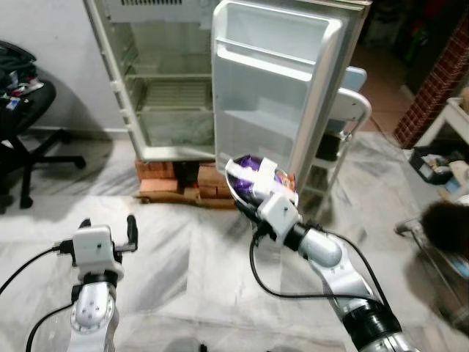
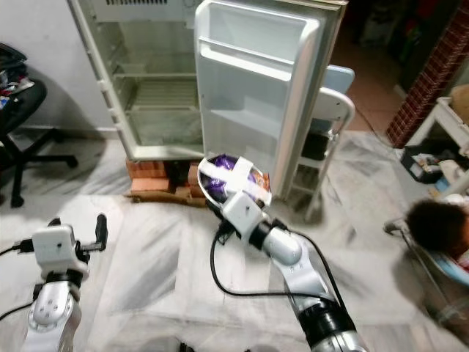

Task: Restocking fridge

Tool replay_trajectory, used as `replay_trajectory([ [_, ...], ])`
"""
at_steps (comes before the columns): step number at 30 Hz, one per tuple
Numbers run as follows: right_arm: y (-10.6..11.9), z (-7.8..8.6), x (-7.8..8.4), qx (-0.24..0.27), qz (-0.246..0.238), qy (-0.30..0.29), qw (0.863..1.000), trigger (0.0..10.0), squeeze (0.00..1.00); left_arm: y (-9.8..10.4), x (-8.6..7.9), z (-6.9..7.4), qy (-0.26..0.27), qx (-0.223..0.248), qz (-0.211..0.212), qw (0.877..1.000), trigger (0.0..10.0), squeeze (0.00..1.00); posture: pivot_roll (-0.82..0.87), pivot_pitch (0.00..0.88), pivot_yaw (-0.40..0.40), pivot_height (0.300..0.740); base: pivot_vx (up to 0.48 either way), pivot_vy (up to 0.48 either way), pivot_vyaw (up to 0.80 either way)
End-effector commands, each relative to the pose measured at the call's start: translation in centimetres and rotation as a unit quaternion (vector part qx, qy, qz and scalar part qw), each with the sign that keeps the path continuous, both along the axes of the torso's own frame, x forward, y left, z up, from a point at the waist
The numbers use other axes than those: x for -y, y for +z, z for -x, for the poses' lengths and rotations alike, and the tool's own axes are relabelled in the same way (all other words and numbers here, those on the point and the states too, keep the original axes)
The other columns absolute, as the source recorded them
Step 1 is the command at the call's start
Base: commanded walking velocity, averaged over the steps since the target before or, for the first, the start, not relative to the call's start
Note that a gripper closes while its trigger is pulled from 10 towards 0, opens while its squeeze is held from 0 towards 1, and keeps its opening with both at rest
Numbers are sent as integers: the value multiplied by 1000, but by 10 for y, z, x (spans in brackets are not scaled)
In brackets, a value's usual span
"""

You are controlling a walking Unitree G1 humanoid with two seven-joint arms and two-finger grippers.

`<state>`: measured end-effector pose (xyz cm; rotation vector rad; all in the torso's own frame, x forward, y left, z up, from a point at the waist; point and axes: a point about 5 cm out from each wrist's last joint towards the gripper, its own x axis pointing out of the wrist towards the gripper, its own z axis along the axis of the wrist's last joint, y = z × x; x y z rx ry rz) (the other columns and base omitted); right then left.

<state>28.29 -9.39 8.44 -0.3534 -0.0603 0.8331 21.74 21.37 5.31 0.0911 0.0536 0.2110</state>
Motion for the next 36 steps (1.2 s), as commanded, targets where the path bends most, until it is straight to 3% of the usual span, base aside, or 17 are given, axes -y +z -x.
replay_trajectory([
  [1,-1,-2,8,-2,3,-13,1000,10000,0,-3,2,1,-2,-9,5,1000,10000,0,25,0,-13,740,0,428,0],
  [28,1,-11,5,10,-2,-35,999,10000,0,5,0,-12,-24,-1,-11,1000,10000,0,31,0,13,740,0,430,0],
  [36,3,-12,7,18,-1,-32,999,10000,0,6,2,-12,-33,6,-19,999,10000,0,30,0,10,740,286,383,0],
])
